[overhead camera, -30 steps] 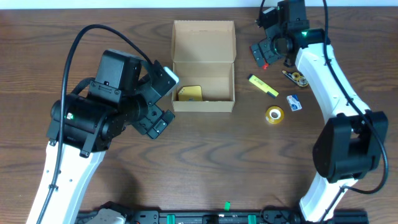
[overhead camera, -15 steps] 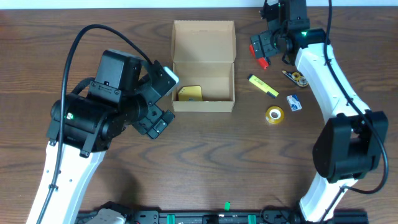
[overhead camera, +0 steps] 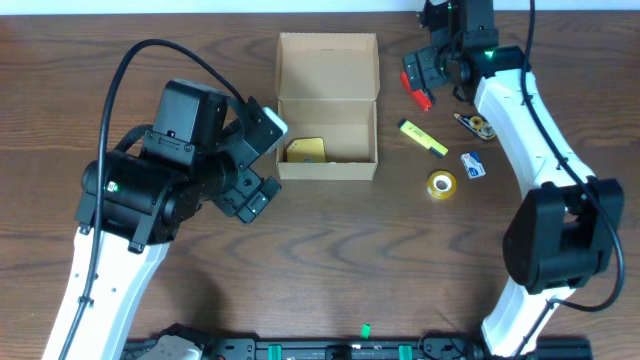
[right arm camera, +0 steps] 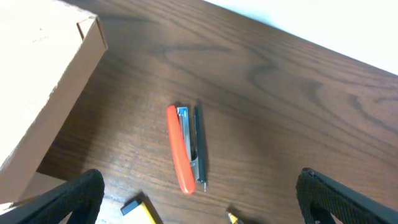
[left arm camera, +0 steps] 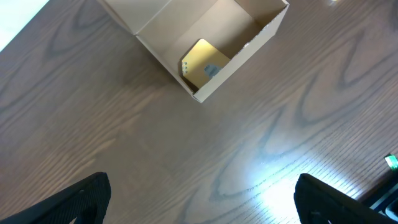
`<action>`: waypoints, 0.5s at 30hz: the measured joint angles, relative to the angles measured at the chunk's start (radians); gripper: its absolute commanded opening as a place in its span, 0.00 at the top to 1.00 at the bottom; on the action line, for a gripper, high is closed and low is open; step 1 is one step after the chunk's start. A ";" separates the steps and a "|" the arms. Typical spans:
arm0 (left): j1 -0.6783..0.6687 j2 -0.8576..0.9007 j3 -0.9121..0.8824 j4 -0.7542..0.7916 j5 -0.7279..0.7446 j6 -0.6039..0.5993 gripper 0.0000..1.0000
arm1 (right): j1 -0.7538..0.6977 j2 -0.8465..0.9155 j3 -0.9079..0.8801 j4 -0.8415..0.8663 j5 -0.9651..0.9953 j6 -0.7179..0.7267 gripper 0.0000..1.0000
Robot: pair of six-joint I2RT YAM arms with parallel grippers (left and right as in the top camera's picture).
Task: Pack container
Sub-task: 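Withdraw the right gripper and move it to the red stapler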
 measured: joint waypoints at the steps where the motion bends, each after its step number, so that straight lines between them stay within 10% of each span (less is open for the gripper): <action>1: 0.000 0.000 0.000 0.000 0.000 0.000 0.05 | 0.000 0.001 0.000 0.000 0.000 -0.005 0.01; 15: 0.000 0.000 0.000 0.000 0.000 0.000 0.05 | -0.010 0.196 0.000 0.032 -0.019 -0.147 0.03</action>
